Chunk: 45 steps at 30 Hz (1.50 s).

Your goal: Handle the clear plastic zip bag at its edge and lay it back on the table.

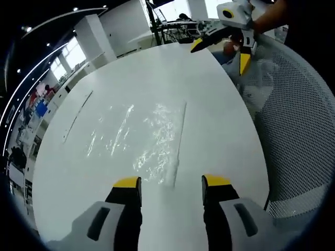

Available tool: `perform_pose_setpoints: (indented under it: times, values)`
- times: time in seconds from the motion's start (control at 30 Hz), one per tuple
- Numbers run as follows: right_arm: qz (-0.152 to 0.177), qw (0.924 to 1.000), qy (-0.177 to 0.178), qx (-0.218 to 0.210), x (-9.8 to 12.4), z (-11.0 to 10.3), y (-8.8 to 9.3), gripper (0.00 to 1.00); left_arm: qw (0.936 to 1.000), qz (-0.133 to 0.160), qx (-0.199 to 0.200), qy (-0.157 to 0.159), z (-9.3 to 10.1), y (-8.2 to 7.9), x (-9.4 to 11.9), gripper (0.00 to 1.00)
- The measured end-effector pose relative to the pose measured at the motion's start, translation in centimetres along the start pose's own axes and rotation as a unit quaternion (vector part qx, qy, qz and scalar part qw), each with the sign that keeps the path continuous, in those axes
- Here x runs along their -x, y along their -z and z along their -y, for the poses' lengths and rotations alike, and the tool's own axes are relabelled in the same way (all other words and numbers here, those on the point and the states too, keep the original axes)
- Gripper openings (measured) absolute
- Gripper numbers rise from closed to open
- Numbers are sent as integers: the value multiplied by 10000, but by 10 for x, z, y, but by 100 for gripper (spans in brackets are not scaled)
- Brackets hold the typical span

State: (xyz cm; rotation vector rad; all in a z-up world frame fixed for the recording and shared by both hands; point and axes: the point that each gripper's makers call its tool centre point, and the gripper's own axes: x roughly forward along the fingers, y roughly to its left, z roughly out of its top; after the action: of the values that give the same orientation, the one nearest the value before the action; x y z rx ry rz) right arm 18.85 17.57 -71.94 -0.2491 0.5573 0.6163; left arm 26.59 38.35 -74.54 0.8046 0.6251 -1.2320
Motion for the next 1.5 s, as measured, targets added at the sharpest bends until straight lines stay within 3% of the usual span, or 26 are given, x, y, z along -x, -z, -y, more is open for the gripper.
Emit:
perform_pose_setpoints:
  times: [0.63,0.97,1.1,1.5]
  values:
    - [30,10000,38,-36,1,2,-1,90,9988,-313,-193,320,-3,0,-19,25]
    - [25,10000,23,-27,1,2,0,90,9966,-646,-71,508,-1,16,-27,28]
    - [37,10000,45,-41,1,3,0,89,9969,-613,-80,496,-2,16,-27,27]
    - [-20,10000,52,-25,1,3,2,88,9938,-661,205,868,5,17,-27,21]
